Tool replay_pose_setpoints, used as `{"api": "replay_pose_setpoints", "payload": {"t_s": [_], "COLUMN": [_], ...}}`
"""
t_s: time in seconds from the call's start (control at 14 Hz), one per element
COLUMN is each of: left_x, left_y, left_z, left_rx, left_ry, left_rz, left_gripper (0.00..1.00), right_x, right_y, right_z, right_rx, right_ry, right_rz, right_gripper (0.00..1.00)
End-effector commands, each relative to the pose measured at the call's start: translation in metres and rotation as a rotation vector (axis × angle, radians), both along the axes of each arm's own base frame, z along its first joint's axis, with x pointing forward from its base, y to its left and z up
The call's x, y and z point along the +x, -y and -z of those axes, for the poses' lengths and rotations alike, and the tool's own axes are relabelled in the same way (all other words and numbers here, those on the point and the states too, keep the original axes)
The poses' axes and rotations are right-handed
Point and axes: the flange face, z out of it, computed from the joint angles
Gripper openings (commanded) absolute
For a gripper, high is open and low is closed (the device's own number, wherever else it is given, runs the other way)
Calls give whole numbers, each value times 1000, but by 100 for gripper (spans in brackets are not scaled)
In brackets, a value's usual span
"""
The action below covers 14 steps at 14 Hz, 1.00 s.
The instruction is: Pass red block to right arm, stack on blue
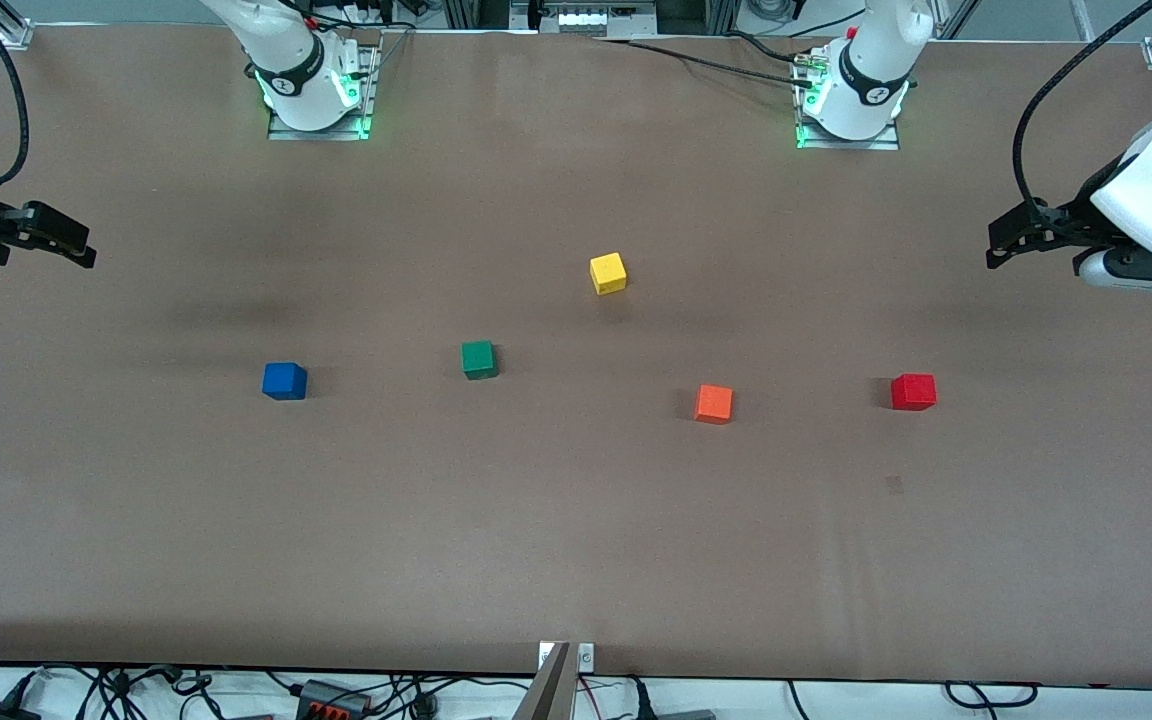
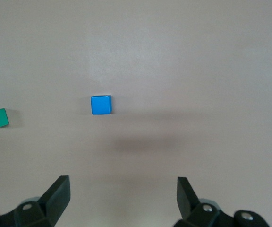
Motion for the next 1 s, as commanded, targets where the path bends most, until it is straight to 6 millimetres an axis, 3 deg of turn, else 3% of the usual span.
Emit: {"api": "replay_pose_setpoints", "payload": {"t_s": [0.0, 0.5, 0.93], "left_x": [-3, -3, 3], "left_y": [-3, -3, -6], "left_z": [-9, -8, 4], "left_rx": [-7, -8, -17], "left_ry": [0, -1, -22], "left_rz": [17, 5, 6], "left_gripper": [100, 100, 100], "right_x": [-11, -10, -13], "right_y": [1, -2, -3], "right_z": [-4, 0, 4], "right_rx": [14, 15, 17], "right_ry": [5, -6, -41], "right_rz": [-7, -11, -4], "right_gripper": [100, 100, 100]}}
